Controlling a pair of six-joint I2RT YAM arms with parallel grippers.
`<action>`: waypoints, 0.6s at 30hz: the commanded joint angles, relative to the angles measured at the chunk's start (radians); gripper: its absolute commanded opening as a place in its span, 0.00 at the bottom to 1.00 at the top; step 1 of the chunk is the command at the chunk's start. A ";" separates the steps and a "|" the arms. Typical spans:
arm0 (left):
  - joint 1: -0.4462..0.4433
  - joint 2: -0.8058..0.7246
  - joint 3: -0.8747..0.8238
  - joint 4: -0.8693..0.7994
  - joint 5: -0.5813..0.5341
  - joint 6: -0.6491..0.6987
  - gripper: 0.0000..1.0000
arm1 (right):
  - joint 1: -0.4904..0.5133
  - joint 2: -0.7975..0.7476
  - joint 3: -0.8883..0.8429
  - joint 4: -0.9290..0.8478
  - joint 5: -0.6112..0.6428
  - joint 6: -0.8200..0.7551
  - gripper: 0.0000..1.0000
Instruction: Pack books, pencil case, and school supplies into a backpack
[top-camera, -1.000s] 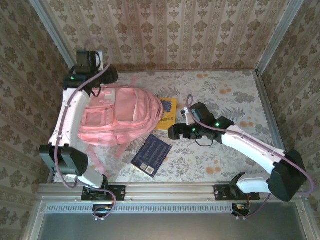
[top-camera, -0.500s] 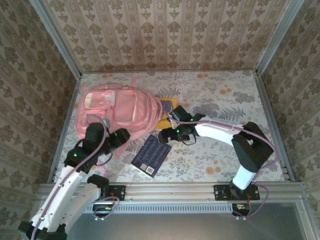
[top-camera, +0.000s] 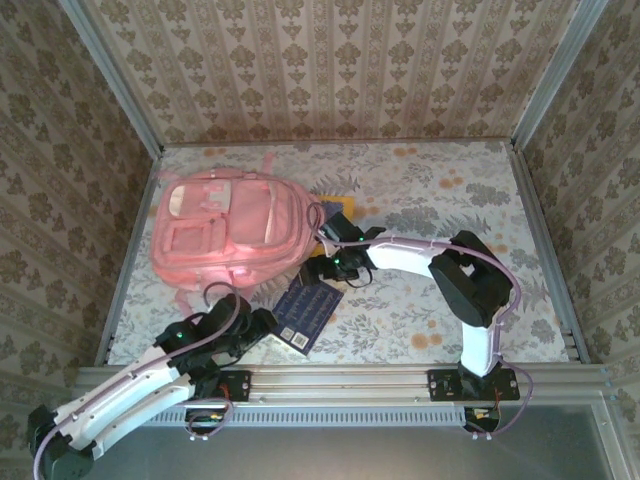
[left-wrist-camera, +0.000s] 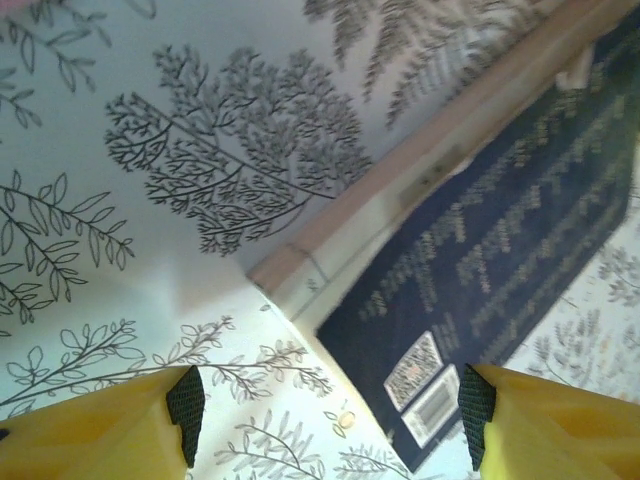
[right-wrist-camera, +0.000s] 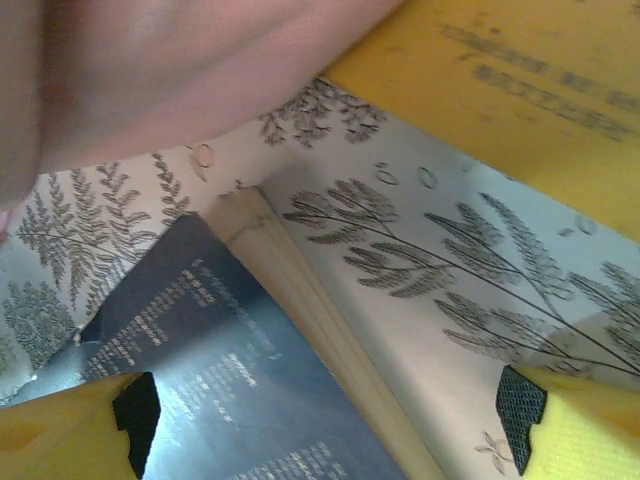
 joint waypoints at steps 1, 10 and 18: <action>-0.027 0.052 -0.040 0.065 -0.047 -0.118 0.70 | 0.021 -0.010 -0.048 0.057 -0.048 0.037 0.89; -0.021 0.119 -0.099 0.257 -0.087 -0.096 0.67 | 0.038 -0.100 -0.197 0.142 -0.077 0.099 0.86; 0.037 0.249 -0.058 0.379 -0.037 -0.001 0.63 | 0.039 -0.211 -0.319 0.199 -0.096 0.149 0.85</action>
